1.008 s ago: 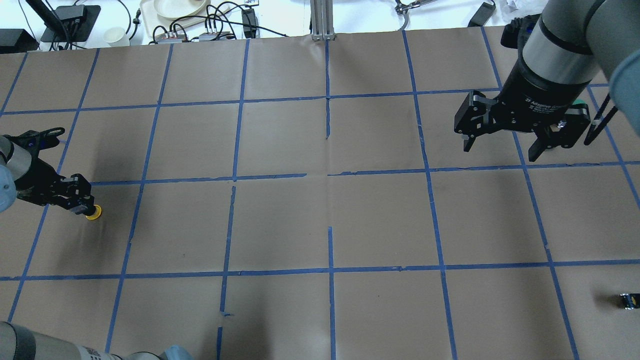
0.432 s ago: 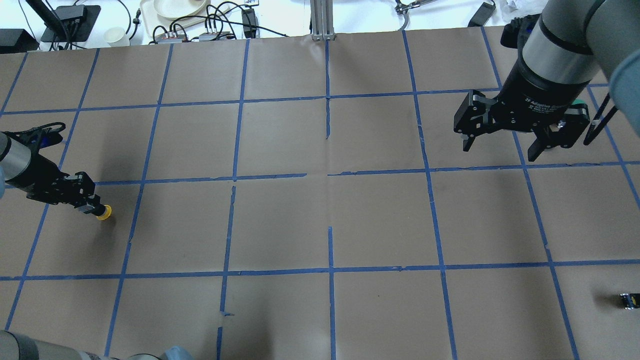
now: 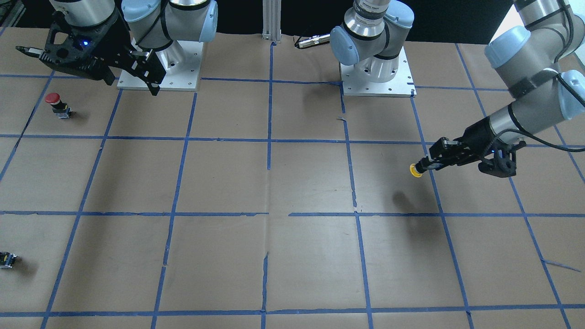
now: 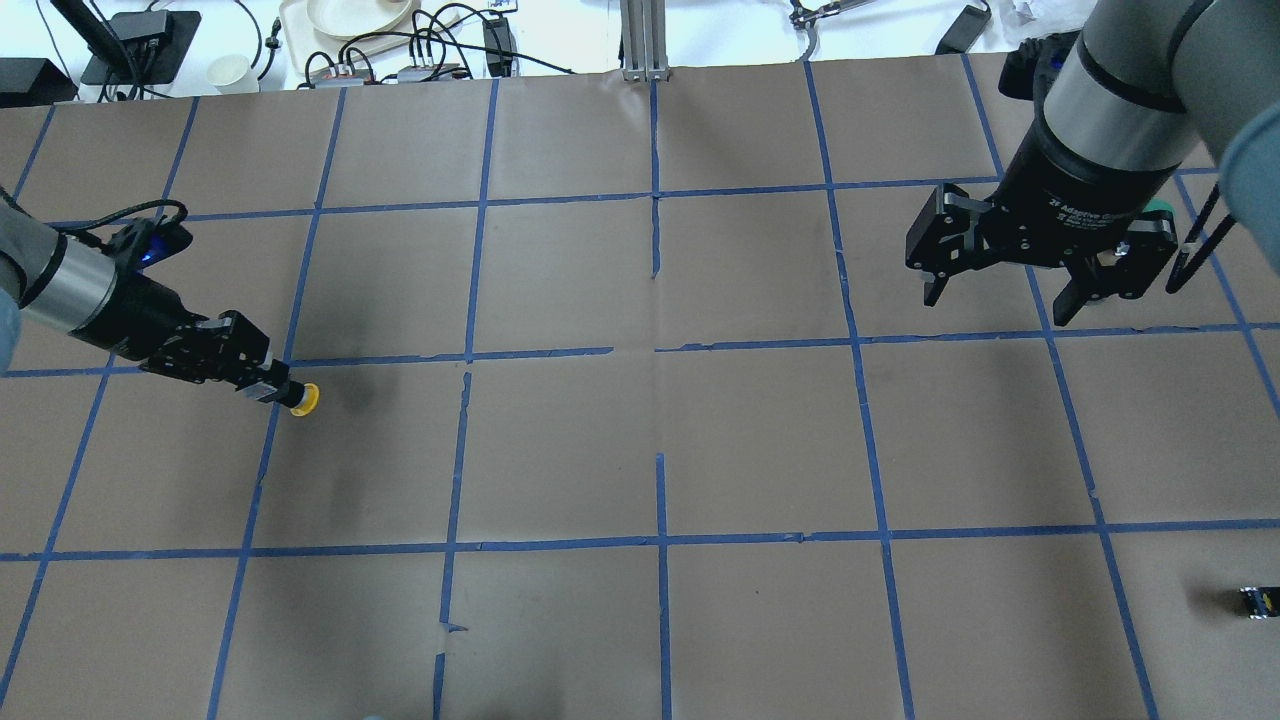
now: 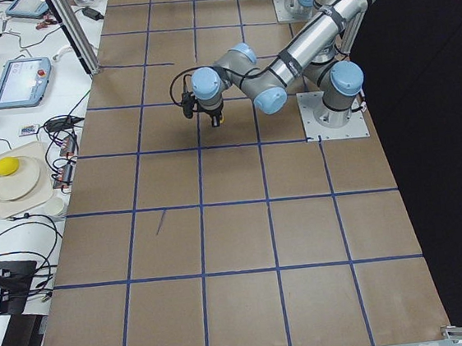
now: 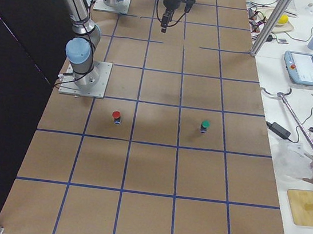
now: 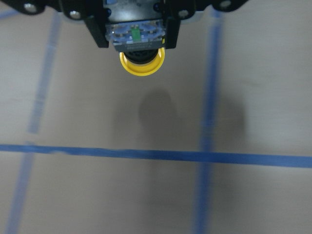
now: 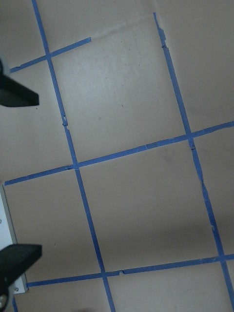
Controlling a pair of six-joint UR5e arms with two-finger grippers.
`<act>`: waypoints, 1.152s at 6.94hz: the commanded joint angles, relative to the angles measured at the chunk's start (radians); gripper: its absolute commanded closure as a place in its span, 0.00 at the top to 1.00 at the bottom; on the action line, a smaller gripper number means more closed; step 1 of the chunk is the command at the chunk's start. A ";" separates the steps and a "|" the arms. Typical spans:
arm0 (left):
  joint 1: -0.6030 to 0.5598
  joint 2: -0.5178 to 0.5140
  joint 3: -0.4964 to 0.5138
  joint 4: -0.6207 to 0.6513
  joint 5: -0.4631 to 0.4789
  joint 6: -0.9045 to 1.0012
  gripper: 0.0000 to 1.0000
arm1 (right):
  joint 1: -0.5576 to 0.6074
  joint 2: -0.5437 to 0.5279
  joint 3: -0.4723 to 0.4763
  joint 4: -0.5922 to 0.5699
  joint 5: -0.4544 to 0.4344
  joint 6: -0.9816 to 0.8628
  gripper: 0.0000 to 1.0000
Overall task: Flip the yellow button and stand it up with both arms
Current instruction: 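Lift the yellow button with the left gripper toward the table center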
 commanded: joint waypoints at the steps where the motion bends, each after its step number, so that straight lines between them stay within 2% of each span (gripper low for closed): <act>1: -0.161 0.066 0.001 -0.247 -0.374 0.005 0.14 | 0.000 0.005 0.000 -0.002 0.026 -0.002 1.00; 2: -0.262 0.091 -0.001 -0.265 -0.566 -0.004 0.14 | -0.020 0.011 -0.006 -0.015 0.037 0.005 1.00; 3: -0.336 0.123 -0.010 -0.267 -0.749 -0.024 0.13 | -0.067 0.026 -0.015 -0.018 0.142 0.067 1.00; 5: -0.401 0.161 -0.019 -0.270 -1.018 -0.033 0.13 | -0.153 0.037 -0.018 -0.027 0.425 0.325 1.00; 6: -0.456 0.175 -0.034 -0.267 -1.154 -0.029 0.12 | -0.156 0.060 -0.020 -0.045 0.510 0.465 1.00; 7: -0.494 0.177 -0.042 -0.251 -1.209 -0.021 0.12 | -0.156 0.059 -0.020 -0.080 0.616 0.591 1.00; 8: -0.499 0.174 -0.041 -0.197 -1.220 -0.027 0.11 | -0.153 0.048 -0.018 -0.102 0.694 0.700 1.00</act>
